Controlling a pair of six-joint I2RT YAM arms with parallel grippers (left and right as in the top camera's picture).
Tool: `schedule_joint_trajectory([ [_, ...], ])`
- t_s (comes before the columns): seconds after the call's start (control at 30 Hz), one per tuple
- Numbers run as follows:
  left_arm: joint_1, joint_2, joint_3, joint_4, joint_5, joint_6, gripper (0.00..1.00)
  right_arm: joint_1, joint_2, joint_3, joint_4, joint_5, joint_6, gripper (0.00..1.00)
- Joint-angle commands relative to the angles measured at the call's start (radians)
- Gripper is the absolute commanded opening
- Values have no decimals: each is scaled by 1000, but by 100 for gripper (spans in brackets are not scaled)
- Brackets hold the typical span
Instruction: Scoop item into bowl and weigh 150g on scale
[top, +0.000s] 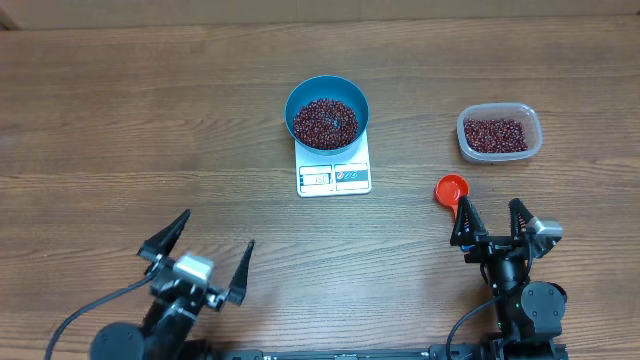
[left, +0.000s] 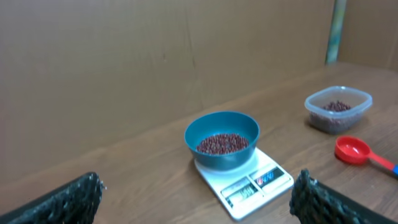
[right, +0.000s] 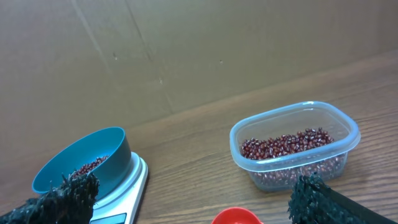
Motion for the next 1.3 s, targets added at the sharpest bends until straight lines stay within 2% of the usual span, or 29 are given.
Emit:
schedule_joint_trajectory([
  [0.0, -31, -54, -95, 58, -53, -66, 100, -1, -8, -10, 5, 6, -7, 100],
  [0.33, -70, -53, -270, 259, -233, -80, 100, -1, -8, -10, 5, 6, -7, 100],
  [0.43, -70, -53, -328, 330, -235, -81, 100, -1, -8, -10, 5, 6, -7, 100],
  [0.6, -72, -53, -441, 461, -235, -148, 100, -1, -8, -10, 5, 6, -7, 100],
  [1.03, -92, -53, -448, 372, -376, -151, 99, -1, -8, -10, 5, 6, -7, 100],
  [1.27, -92, -53, -448, 373, -385, -143, 100, -1, -8, -10, 5, 6, -7, 100],
])
